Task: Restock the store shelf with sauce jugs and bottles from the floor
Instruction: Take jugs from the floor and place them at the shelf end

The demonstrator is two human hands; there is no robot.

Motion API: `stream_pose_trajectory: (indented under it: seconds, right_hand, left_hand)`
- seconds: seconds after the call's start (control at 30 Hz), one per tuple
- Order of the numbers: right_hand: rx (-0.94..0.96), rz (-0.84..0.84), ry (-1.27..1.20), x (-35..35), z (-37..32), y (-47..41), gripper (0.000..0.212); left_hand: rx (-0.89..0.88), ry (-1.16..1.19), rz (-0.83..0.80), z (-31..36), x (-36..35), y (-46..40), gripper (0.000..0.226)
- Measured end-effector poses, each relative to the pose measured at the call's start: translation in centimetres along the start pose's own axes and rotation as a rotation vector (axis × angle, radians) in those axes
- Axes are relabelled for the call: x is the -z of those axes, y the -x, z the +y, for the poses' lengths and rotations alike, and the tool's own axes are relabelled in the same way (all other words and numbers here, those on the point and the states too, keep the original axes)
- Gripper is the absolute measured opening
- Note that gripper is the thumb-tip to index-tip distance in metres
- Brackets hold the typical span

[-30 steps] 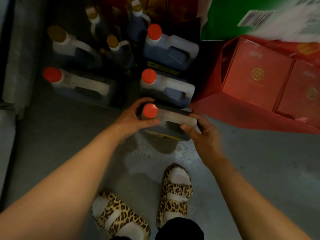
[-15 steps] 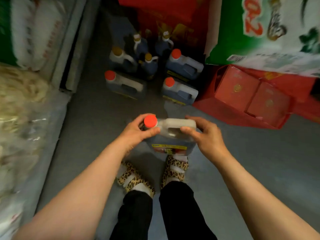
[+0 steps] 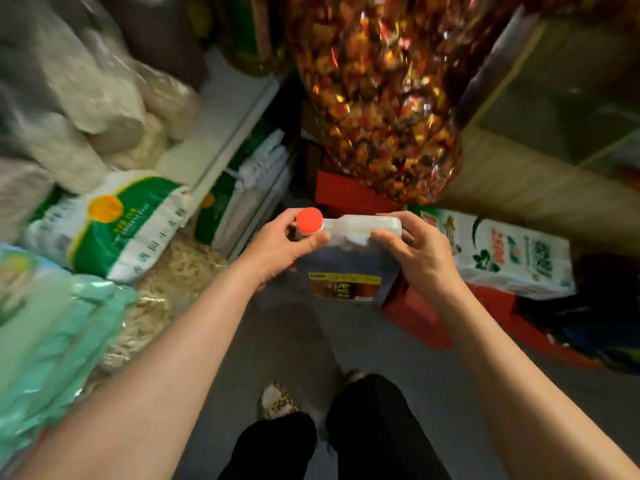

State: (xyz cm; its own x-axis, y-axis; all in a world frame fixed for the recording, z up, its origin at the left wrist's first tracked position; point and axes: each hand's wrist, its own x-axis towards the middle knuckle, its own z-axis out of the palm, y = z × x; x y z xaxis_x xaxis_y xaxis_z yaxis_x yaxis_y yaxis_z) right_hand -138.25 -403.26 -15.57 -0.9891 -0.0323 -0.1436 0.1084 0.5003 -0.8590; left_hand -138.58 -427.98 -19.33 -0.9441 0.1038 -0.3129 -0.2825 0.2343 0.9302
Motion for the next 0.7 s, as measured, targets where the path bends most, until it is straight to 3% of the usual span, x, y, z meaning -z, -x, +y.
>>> stream_pose_trajectory:
  seconds: [0.1, 0.23, 0.37, 0.47, 0.6, 0.7]
  right_hand:
    - [0.124, 0.043, 0.012, 2.7, -8.0, -1.6, 0.039]
    - [0.284, 0.050, 0.019, 6.3, -17.4, -4.5, 0.018]
    - [0.407, 0.043, 0.014, 8.8, -25.5, -8.6, 0.051]
    - [0.496, -0.002, -0.045, 9.9, -30.4, -12.6, 0.057]
    - [0.634, -0.070, -0.048, 10.6, -35.9, -18.7, 0.041]
    - [0.724, -0.139, -0.074, 10.2, -39.8, -23.0, 0.043]
  left_hand:
    - [-0.136, -0.018, 0.030, 7.7, 3.8, 0.9, 0.073]
    - [-0.305, -0.079, 0.019, 16.1, 8.6, 1.3, 0.100]
    - [-0.416, -0.086, 0.068, 22.7, 12.4, 0.5, 0.103]
    - [-0.473, -0.140, 0.212, 27.0, 14.9, -0.7, 0.100]
    - [-0.519, -0.203, 0.424, 32.0, 17.9, -2.1, 0.089]
    - [-0.513, -0.230, 0.555, 35.2, 19.9, -2.6, 0.090]
